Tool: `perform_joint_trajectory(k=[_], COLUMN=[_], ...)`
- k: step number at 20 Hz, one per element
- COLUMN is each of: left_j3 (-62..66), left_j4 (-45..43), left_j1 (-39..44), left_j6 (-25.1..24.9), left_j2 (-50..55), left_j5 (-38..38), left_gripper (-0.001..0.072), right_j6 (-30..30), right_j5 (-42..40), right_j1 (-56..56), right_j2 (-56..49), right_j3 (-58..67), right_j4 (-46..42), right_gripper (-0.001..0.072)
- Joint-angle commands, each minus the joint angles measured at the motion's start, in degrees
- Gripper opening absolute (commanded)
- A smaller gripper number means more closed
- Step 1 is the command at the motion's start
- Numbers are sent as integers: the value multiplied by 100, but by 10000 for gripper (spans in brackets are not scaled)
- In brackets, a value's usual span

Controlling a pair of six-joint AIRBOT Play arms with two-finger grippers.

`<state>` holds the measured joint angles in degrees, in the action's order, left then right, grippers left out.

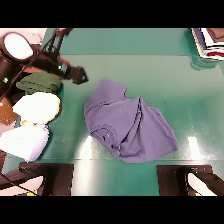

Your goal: Fold the shirts.

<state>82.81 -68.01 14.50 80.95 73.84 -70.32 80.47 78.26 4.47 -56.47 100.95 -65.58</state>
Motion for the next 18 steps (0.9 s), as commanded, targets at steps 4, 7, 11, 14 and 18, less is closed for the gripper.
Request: perform_joint_trajectory(k=[4,7,11,14,18], left_j3=[-2505,-2798,-2798,-2793,-2787], left_j4=[151,619,1279,1945,2131], left_j1=[-704,-704,-704,-704,-704], left_j6=[162,155,15,-549,-645], left_j2=[20,225,752,999,1008], left_j5=[1419,1921,2041,2020,2037], left_gripper=[501,501,501,500,499], right_j6=[4,4,4,4,4], right_j5=[42,42,42,39,39], right_j1=[-2,-2,-2,-2,-2], right_j2=[2,2,-11,-13,-13], right_j3=[0,0,0,0,0], right_j4=[4,4,4,2,2], right_gripper=[15,15,15,15,15])
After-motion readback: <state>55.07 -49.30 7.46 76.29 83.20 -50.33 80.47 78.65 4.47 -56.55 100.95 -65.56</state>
